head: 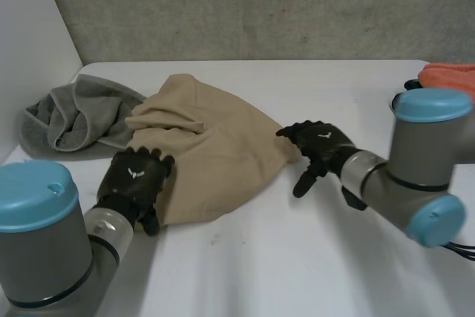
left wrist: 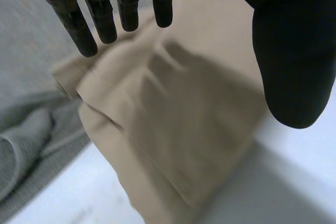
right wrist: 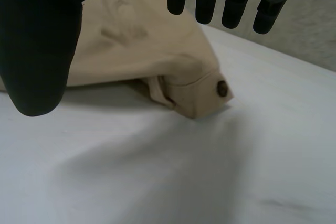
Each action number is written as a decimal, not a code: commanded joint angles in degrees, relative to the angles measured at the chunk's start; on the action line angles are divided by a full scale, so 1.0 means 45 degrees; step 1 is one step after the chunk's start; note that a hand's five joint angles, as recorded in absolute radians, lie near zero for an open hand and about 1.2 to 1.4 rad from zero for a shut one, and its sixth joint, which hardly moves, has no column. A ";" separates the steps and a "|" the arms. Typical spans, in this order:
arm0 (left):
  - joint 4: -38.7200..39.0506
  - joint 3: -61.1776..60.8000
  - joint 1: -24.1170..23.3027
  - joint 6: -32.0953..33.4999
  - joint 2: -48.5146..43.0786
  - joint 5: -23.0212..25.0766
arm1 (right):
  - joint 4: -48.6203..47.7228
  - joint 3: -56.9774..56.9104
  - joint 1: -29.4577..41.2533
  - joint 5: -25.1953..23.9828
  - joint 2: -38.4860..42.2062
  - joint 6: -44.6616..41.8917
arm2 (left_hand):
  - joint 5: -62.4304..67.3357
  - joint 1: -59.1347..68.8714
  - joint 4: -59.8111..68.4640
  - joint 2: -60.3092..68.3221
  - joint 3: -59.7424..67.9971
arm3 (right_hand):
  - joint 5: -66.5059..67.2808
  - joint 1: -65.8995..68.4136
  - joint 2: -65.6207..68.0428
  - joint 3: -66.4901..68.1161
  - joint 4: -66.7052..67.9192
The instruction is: Fold the laundry.
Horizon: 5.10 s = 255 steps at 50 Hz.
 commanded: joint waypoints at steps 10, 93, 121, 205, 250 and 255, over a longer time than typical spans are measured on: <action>0.1716 0.0094 0.0360 0.0013 -0.1490 0.0071 | -0.3023 -0.2162 0.1039 0.1774 0.2789 -0.0548 | 0.6141 0.5986 0.6113 0.6070 0.6002 | 1.1245 1.1133 1.1326 1.1317 1.1344; 0.1429 0.0251 0.0047 -0.0417 0.0638 0.1516 | 0.1410 -0.5129 0.0414 -0.1370 0.3295 -0.6895 | 1.4825 1.4671 1.4797 1.4754 1.4686 | 0.3074 0.2962 0.3155 0.3146 0.3173; 0.1526 0.2866 0.0907 0.0539 0.3293 0.1536 | 0.3474 -0.3020 -0.1439 -0.0725 -0.4999 -0.7033 | 1.4825 1.4671 1.4797 1.4754 1.4686 | 1.4949 1.4838 1.5030 1.5022 1.5048; -0.8264 0.1170 -0.0827 0.2258 0.2276 0.2843 | 0.4647 0.4593 -0.0777 0.2654 -0.5900 -0.9353 | 1.4825 1.4671 1.4797 1.4754 1.4686 | 1.4949 1.4838 1.5030 1.5022 1.5048; 0.6037 1.0175 -0.0460 0.5326 -0.8835 0.3391 | -0.4568 0.0786 -0.1031 0.4646 0.0133 -0.7679 | 0.1046 0.0892 0.1018 0.0975 0.0907 | -0.0606 -0.0718 -0.0525 -0.0534 -0.0507; 0.6506 0.8846 -0.0890 0.4936 -0.7489 0.3314 | -0.3789 0.1801 -0.1187 0.4490 -0.1210 -0.6567 | -0.0730 -0.0885 -0.0758 -0.0801 -0.0869 | -0.0606 -0.0718 -0.0525 -0.0534 -0.0507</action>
